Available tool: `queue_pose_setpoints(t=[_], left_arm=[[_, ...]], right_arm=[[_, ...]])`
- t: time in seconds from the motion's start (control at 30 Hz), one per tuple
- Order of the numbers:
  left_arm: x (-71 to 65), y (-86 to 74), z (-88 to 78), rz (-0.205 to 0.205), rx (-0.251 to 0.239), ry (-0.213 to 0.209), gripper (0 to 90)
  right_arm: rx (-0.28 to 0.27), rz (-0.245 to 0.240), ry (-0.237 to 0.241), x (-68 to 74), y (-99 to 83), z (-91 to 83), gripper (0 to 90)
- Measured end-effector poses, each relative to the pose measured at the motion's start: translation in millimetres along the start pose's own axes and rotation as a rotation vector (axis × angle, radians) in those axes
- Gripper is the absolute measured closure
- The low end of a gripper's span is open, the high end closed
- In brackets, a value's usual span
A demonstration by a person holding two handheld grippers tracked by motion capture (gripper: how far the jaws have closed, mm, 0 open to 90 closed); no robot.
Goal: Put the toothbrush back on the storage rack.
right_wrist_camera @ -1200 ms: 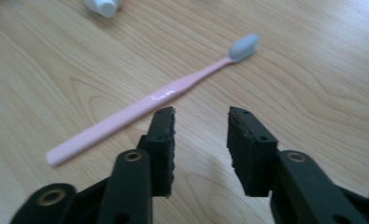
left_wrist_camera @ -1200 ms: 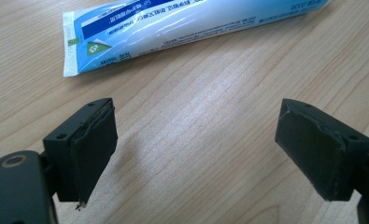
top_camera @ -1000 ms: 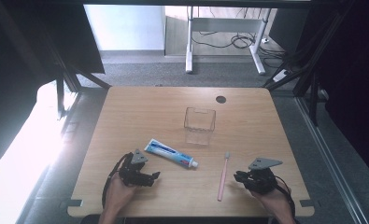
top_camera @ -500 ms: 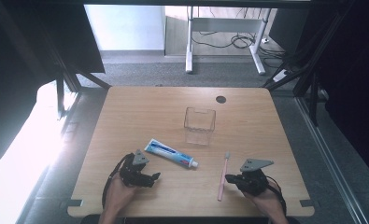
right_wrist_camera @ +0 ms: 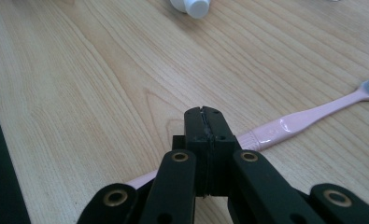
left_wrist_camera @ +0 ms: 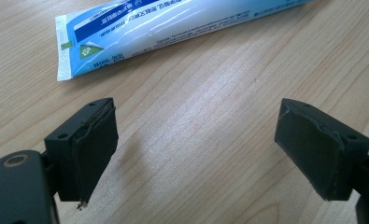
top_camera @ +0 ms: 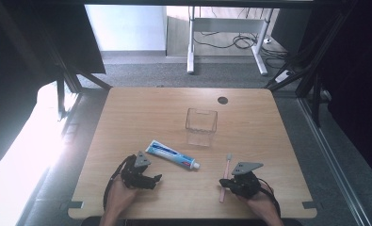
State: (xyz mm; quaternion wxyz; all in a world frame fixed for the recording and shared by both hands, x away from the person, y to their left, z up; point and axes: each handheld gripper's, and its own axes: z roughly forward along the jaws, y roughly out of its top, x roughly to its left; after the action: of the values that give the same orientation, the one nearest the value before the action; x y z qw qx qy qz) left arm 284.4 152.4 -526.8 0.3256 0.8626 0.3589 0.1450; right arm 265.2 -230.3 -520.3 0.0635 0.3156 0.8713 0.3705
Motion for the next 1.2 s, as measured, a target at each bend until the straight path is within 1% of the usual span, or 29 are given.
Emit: queue_pose_setpoints(t=[0.4,0.43,0.53,0.83,0.97,1.13,1.2], left_arm=[[-0.6,0.0,0.8,0.006,0.006,0.002,13.7],[-0.7,0.0,0.8,0.006,0.005,0.003,13.7],[-0.9,0.1,0.5,0.006,0.006,0.005,13.7],[-0.9,0.0,0.7,0.008,0.007,0.006,13.8],[-1.1,0.2,0.7,0.010,0.009,0.006,13.8],[-1.2,0.0,0.7,0.010,0.010,0.007,13.8],[-1.1,0.2,0.5,0.012,0.010,0.008,13.8]], right_arm=[[0.026,-0.004,0.010,-0.3,-1.2,4.6,90.0],[0.035,-0.006,0.004,0.1,-1.5,5.0,90.0],[0.038,-0.009,-0.001,-0.5,-1.8,4.3,90.0],[0.039,0.024,-0.025,-11.4,-7.4,-5.5,90.0],[0.042,0.049,-0.034,-16.4,-10.4,-9.9,90.0],[0.045,0.067,-0.048,-22.6,-14.3,-15.2,90.0],[0.044,0.065,-0.051,-24.0,-14.9,-16.2,90.0]])
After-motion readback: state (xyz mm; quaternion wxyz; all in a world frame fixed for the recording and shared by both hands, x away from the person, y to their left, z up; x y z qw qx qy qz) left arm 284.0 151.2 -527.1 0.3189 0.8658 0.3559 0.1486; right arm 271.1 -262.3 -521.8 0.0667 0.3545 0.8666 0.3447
